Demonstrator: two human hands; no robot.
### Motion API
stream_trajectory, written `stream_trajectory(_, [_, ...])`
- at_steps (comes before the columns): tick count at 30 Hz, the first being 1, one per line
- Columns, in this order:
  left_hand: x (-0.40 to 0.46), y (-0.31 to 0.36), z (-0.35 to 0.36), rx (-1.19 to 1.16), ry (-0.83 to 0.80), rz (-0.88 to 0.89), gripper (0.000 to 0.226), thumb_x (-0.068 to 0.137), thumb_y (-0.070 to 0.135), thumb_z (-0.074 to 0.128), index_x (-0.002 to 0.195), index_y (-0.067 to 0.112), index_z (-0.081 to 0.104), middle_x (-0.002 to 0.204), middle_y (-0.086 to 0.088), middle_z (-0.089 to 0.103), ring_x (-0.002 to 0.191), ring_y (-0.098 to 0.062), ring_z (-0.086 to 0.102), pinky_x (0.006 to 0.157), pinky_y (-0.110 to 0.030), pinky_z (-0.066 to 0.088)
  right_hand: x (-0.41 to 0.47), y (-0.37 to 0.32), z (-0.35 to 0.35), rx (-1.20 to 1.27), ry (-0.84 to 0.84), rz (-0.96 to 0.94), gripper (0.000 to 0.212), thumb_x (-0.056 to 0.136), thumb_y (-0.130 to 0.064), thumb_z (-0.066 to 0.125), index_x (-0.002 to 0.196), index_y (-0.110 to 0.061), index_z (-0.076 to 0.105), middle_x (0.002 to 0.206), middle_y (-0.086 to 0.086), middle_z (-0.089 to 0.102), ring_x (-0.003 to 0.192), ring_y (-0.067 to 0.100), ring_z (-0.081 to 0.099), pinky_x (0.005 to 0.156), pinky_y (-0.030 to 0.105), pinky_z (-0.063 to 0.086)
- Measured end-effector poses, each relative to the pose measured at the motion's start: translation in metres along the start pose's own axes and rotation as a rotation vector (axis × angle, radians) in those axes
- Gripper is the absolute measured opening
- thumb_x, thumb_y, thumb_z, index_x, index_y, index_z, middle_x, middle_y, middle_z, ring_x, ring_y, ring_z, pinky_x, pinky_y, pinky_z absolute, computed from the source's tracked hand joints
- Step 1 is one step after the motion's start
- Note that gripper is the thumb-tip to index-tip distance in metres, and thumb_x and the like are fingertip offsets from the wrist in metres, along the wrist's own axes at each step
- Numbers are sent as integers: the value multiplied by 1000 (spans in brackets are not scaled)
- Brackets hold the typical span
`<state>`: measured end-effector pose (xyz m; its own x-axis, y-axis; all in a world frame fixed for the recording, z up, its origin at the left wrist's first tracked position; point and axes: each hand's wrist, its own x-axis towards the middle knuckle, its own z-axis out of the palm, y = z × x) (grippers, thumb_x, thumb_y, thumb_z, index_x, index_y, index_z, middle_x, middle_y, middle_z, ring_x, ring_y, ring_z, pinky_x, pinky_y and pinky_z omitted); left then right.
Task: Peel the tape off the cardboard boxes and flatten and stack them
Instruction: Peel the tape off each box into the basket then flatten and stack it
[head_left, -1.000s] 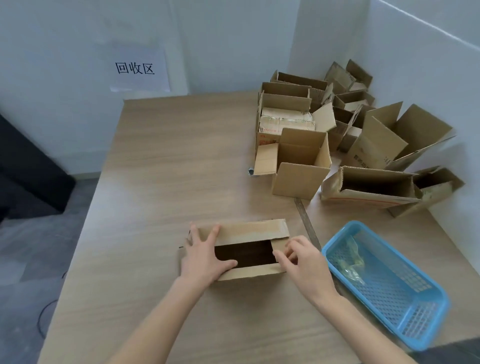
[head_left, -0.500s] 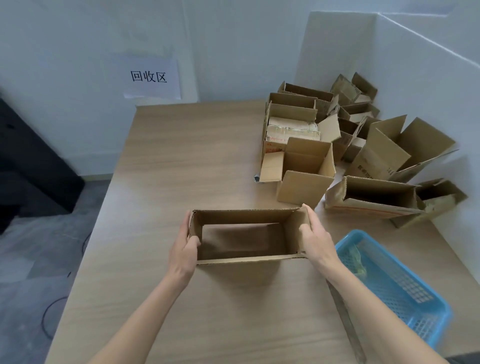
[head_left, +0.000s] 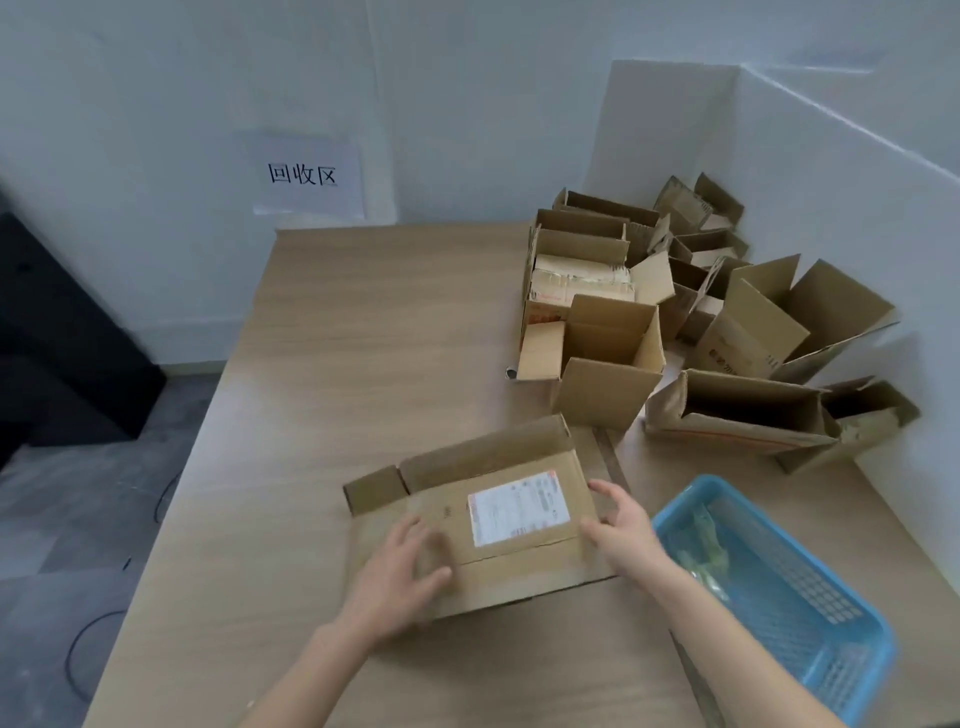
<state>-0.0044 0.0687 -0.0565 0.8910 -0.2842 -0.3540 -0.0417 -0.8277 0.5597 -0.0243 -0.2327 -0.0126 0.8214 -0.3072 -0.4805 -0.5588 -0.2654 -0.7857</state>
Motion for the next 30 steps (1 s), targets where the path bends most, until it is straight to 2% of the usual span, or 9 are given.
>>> stream_trajectory(2, [-3, -19, 26, 246, -50, 18, 70, 97, 61, 50, 159, 39, 25, 170, 12, 4, 155, -16, 15, 125, -42, 17, -3, 32, 21, -113, 2, -3, 64, 94, -9, 58, 150, -34, 41, 84, -4, 59, 65, 15, 51, 58, 23, 43])
stream_trajectory(4, [-4, -33, 45, 345, -60, 25, 68, 97, 64, 44, 158, 46, 21, 170, 13, -1, 157, -16, 3, 125, -49, 8, -5, 55, 37, -215, 41, -15, 66, 94, -6, 50, 152, -38, 39, 93, -14, 58, 70, 7, 51, 62, 17, 42])
stream_trajectory(7, [0, -50, 61, 378, 6, 31, 60, 94, 70, 44, 151, 53, 30, 170, 12, -7, 157, -20, -10, 122, -60, 0, -5, 81, 57, -379, 64, -64, 69, 94, -6, 45, 156, -32, 34, 137, -3, 55, 105, 18, 57, 90, 33, 45])
stream_trajectory(9, [3, -57, 67, 391, 30, 59, 59, 92, 73, 45, 147, 54, 35, 170, 11, -7, 157, -23, -10, 120, -65, -2, -2, 91, 66, -542, 99, -85, 65, 94, -13, 46, 155, -31, 33, 139, 1, 44, 103, 26, 57, 82, 36, 43])
stream_trajectory(12, [8, -61, 70, 428, 103, 113, 60, 90, 74, 44, 142, 45, 47, 170, 5, 14, 157, -29, 9, 121, -64, 6, 8, 96, 73, -819, 161, -175, 60, 94, -30, 51, 151, -26, 34, 156, 7, 29, 126, 29, 50, 94, 40, 43])
stream_trajectory(15, [20, -63, 69, 451, 251, 164, 74, 86, 75, 42, 145, 31, 51, 147, -1, 49, 138, -32, 43, 115, -61, 27, 29, 95, 82, -926, 90, -304, 77, 98, -57, 43, 161, -23, 15, 170, 9, -4, 156, 29, 6, 125, 43, 12])
stream_trajectory(18, [39, -62, 68, 451, 299, 189, 85, 83, 74, 53, 151, 25, 47, 127, -4, 52, 125, -30, 49, 116, -59, 28, 54, 89, 95, -1003, 35, -414, 89, 93, -76, 32, 162, -31, -2, 168, 9, -20, 155, 23, -20, 126, 45, -8])
stream_trajectory(23, [58, -67, 77, 407, 288, 172, 81, 83, 80, 49, 144, 27, 49, 164, -7, 26, 156, -30, 15, 124, -61, 1, 73, 102, 106, -971, 108, -464, 84, 89, -84, 26, 160, -45, 5, 170, 6, -12, 155, 20, -18, 126, 49, -4])
stream_trajectory(30, [63, -77, 87, 472, 337, 197, 77, 85, 82, 40, 142, 31, 50, 170, -8, 14, 157, -32, 10, 120, -68, 8, 79, 114, 110, -936, 218, -531, 80, 89, -81, 31, 159, -44, 19, 171, 5, 1, 158, 20, -4, 126, 49, 12])
